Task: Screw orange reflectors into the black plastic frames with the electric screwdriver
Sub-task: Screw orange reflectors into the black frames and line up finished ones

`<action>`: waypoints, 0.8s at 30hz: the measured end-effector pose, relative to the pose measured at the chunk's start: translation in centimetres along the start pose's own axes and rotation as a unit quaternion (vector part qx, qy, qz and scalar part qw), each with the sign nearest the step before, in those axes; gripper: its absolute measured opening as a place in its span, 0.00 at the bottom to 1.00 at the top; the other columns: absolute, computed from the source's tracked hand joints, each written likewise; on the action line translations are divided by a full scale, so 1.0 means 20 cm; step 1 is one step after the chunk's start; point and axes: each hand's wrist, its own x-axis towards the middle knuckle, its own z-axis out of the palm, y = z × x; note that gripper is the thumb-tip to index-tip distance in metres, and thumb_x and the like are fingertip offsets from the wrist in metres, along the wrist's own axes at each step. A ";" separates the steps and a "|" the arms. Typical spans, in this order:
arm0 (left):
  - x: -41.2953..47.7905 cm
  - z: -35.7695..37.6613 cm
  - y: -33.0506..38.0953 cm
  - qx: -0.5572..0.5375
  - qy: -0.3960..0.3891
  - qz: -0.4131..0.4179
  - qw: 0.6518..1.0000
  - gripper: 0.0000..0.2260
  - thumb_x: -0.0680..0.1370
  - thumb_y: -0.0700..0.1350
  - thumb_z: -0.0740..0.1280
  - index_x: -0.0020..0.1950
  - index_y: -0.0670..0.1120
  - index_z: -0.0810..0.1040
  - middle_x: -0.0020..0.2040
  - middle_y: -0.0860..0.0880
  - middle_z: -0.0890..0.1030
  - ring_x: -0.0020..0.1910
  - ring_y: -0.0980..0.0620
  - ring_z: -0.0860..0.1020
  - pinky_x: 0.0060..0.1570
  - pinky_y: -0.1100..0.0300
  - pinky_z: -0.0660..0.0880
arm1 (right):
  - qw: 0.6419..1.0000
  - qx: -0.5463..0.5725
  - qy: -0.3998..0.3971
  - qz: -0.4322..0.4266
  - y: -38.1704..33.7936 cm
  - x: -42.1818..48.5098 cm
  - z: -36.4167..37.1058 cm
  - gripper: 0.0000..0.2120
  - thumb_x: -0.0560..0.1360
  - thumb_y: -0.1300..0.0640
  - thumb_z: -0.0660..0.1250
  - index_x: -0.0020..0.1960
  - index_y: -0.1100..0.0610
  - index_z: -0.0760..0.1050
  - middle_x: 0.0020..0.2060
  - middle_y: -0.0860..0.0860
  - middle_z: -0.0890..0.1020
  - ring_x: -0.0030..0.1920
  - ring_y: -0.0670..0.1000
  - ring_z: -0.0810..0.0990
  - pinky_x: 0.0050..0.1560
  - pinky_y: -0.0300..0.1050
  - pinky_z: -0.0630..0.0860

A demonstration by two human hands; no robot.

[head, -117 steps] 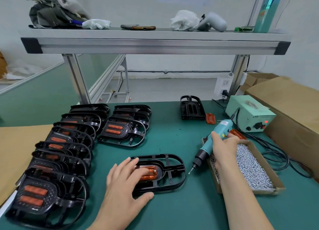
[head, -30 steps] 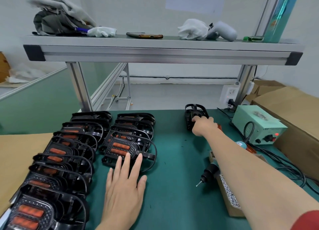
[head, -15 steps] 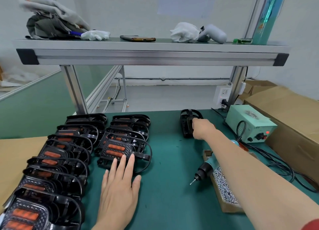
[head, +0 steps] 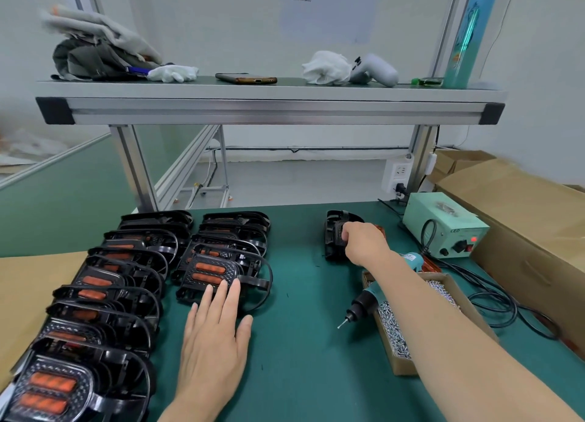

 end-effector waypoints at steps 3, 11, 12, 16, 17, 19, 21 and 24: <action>-0.01 -0.02 0.01 -0.012 0.000 0.012 1.000 0.29 0.81 0.60 0.48 0.81 0.55 0.47 0.80 0.60 0.49 0.80 0.60 0.42 0.78 0.57 0.42 | 0.999 0.025 0.033 0.012 -0.01 -0.05 -0.02 0.16 0.73 0.69 0.61 0.57 0.56 0.76 0.56 0.55 0.82 0.58 0.60 0.78 0.54 0.47 0.75; -0.05 -0.07 0.05 -0.174 0.072 0.002 0.982 0.25 0.78 0.52 0.67 0.75 0.54 0.69 0.72 0.66 0.67 0.74 0.68 0.61 0.69 0.59 0.66 | 0.984 0.101 0.146 -0.009 -0.10 -0.24 -0.08 0.15 0.75 0.66 0.64 0.60 0.56 0.75 0.55 0.57 0.80 0.57 0.60 0.75 0.54 0.50 0.72; -0.06 -0.08 0.06 -0.200 0.080 -0.014 0.976 0.22 0.78 0.50 0.69 0.72 0.56 0.73 0.70 0.68 0.69 0.70 0.68 0.66 0.64 0.59 0.70 | 0.980 0.122 0.156 -0.015 -0.12 -0.27 -0.09 0.14 0.75 0.65 0.65 0.60 0.56 0.75 0.55 0.56 0.80 0.57 0.60 0.75 0.55 0.50 0.71; 0.00 -0.13 0.18 -0.440 0.026 -0.138 0.887 0.07 0.77 0.47 0.72 0.54 0.55 0.83 0.58 0.51 0.83 0.52 0.57 0.83 0.56 0.56 0.79 | 0.954 0.228 0.179 -0.070 -0.27 -0.47 -0.05 0.12 0.74 0.62 0.68 0.57 0.54 0.78 0.51 0.52 0.81 0.54 0.56 0.76 0.55 0.48 0.70; 0.03 -0.16 0.22 -0.525 -0.015 -0.180 0.832 0.09 0.76 0.51 0.71 0.55 0.52 0.82 0.56 0.47 0.84 0.52 0.52 0.85 0.55 0.52 0.79 | 0.946 0.252 0.184 -0.090 -0.32 -0.53 -0.04 0.12 0.73 0.63 0.69 0.56 0.53 0.78 0.50 0.51 0.82 0.53 0.55 0.76 0.55 0.47 0.70; 0.08 -0.21 0.27 -0.648 -0.088 -0.235 0.719 0.25 0.71 0.61 0.69 0.61 0.47 0.79 0.58 0.42 0.82 0.54 0.43 0.84 0.54 0.47 0.80 | 0.925 0.299 0.192 -0.131 -0.40 -0.65 0.01 0.12 0.71 0.64 0.70 0.53 0.53 0.79 0.48 0.48 0.81 0.50 0.51 0.75 0.53 0.40 0.69; 0.11 -0.26 0.29 -0.700 -0.136 -0.251 0.654 0.33 0.68 0.66 0.66 0.65 0.45 0.78 0.59 0.39 0.82 0.57 0.39 0.82 0.55 0.44 0.81 | 0.908 0.345 0.178 -0.160 -0.48 -0.76 0.06 0.15 0.68 0.67 0.68 0.51 0.52 0.78 0.46 0.46 0.80 0.49 0.48 0.74 0.52 0.32 0.66; 0.12 -0.30 0.27 -0.715 -0.158 -0.239 0.638 0.35 0.71 0.67 0.63 0.67 0.42 0.77 0.63 0.37 0.80 0.64 0.37 0.78 0.64 0.39 0.74 | 0.891 0.382 0.159 -0.188 -0.54 -0.86 0.13 0.19 0.65 0.69 0.64 0.51 0.52 0.78 0.45 0.44 0.79 0.49 0.45 0.72 0.52 0.29 0.65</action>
